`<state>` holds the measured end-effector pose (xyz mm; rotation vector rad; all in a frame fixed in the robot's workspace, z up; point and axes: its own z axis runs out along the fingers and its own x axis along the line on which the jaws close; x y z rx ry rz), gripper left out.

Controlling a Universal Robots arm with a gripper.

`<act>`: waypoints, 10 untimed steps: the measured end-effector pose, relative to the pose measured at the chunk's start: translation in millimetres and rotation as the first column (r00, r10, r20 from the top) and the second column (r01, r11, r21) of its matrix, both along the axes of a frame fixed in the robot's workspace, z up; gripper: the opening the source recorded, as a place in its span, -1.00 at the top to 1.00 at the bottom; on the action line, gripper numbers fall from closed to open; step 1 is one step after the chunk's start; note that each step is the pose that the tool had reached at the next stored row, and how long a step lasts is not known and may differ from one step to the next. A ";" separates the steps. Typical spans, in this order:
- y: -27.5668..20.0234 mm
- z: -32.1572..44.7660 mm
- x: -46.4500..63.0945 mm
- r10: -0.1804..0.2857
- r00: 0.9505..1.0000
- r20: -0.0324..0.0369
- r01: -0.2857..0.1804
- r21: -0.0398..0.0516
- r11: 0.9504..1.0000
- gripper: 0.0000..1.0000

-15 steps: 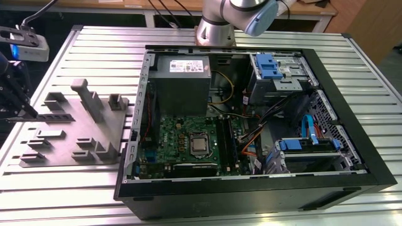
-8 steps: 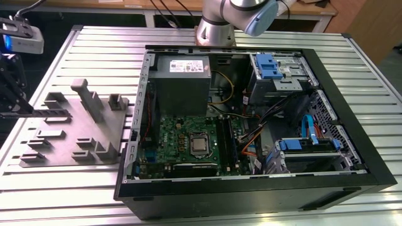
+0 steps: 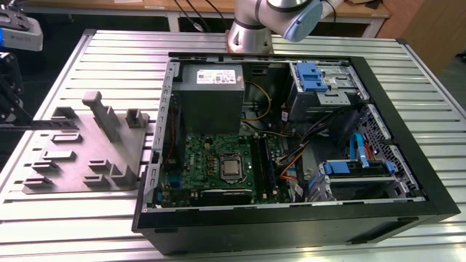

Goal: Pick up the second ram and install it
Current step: 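Pick up the second ram and move it above second insertion slot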

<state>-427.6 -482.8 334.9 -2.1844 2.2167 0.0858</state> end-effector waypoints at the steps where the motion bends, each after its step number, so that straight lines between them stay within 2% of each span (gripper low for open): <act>1: 0.0 2.1 0.0 0.000 1.000 0.000 0.000 0.000 1.000 0.76; 10: 0.0 23.0 0.0 0.000 1.000 0.000 0.000 0.000 1.000 0.76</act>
